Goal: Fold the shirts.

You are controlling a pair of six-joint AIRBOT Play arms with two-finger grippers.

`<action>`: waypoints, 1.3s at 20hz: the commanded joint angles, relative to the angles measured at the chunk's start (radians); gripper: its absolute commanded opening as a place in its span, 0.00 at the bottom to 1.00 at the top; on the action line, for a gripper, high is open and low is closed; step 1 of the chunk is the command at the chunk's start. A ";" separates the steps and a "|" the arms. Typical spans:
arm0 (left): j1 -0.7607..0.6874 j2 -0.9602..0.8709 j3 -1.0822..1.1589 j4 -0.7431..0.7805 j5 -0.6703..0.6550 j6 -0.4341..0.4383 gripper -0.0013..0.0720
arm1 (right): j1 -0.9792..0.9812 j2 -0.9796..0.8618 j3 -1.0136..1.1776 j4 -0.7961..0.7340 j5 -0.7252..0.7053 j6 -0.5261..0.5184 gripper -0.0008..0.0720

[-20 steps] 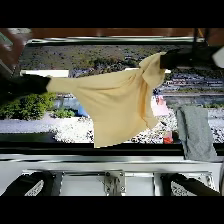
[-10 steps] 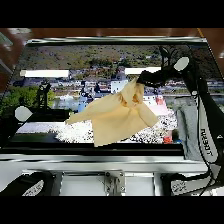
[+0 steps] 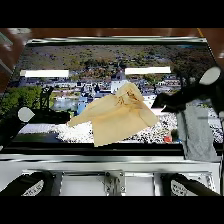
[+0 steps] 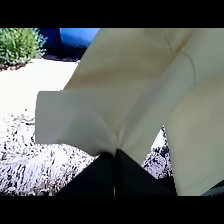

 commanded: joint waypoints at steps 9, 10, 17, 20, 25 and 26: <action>0.000 -0.001 0.000 0.000 0.003 0.010 0.07 | 0.534 0.153 -0.662 0.113 -0.793 0.489 0.91; 0.000 -0.001 0.000 0.000 0.003 0.022 0.07 | 0.549 0.122 -0.662 0.126 -0.818 0.499 0.91; 0.000 -0.001 0.000 -0.001 0.003 0.111 0.07 | 0.644 -0.020 -0.613 0.281 -0.977 0.469 0.91; 0.000 -0.001 0.000 -0.022 0.003 0.111 0.07 | 0.657 -0.074 -0.578 0.291 -0.992 0.469 0.89; 0.000 0.002 0.007 -0.034 0.003 0.112 0.07 | 0.655 -0.109 -0.504 0.287 -1.000 0.470 0.17; 0.000 0.003 0.007 -0.034 0.003 0.115 0.07 | 0.655 -0.102 -0.480 0.277 -0.978 0.462 0.10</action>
